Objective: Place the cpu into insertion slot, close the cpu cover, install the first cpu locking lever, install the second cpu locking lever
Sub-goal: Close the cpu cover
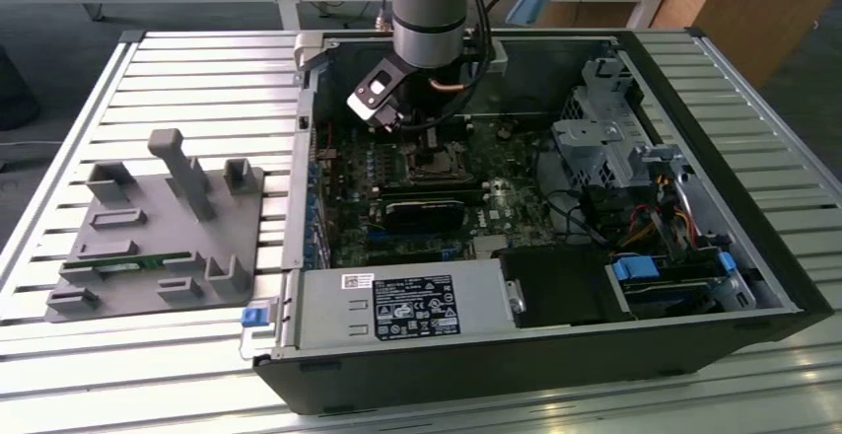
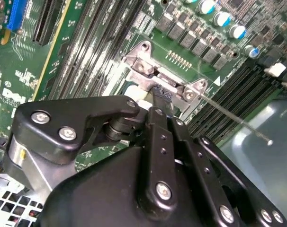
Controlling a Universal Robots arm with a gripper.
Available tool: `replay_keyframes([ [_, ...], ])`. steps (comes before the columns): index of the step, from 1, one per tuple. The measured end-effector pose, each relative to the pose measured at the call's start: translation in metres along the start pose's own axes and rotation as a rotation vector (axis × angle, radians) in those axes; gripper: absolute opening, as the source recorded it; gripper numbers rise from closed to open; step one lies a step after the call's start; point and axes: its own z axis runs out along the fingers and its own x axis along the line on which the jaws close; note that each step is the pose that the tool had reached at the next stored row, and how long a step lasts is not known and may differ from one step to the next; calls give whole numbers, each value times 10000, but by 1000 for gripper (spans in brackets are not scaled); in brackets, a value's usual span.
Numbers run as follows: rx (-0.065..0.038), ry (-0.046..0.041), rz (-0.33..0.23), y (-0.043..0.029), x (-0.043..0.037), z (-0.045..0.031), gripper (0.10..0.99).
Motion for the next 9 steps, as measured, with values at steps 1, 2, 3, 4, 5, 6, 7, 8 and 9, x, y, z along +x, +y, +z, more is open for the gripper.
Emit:
replay_keyframes([
  [1, -6, 6, 0, 27, 2, 4, 106],
  [2, -5, 4, 1, 43, 2, 4, 106],
  [3, -5, 4, 0, 51, 2, 4, 106],
  [4, -6, 6, 0, 52, 3, 0, 106],
  [5, -14, 15, 1, 55, 5, -7, 106],
  [6, -19, 27, 1, 57, 8, -23, 106],
  [7, -10, 13, 0, 57, 6, -57, 106],
  [8, -4, 4, 0, 57, 5, -94, 106],
  [9, -6, 8, 1, 58, 5, -119, 106],
])
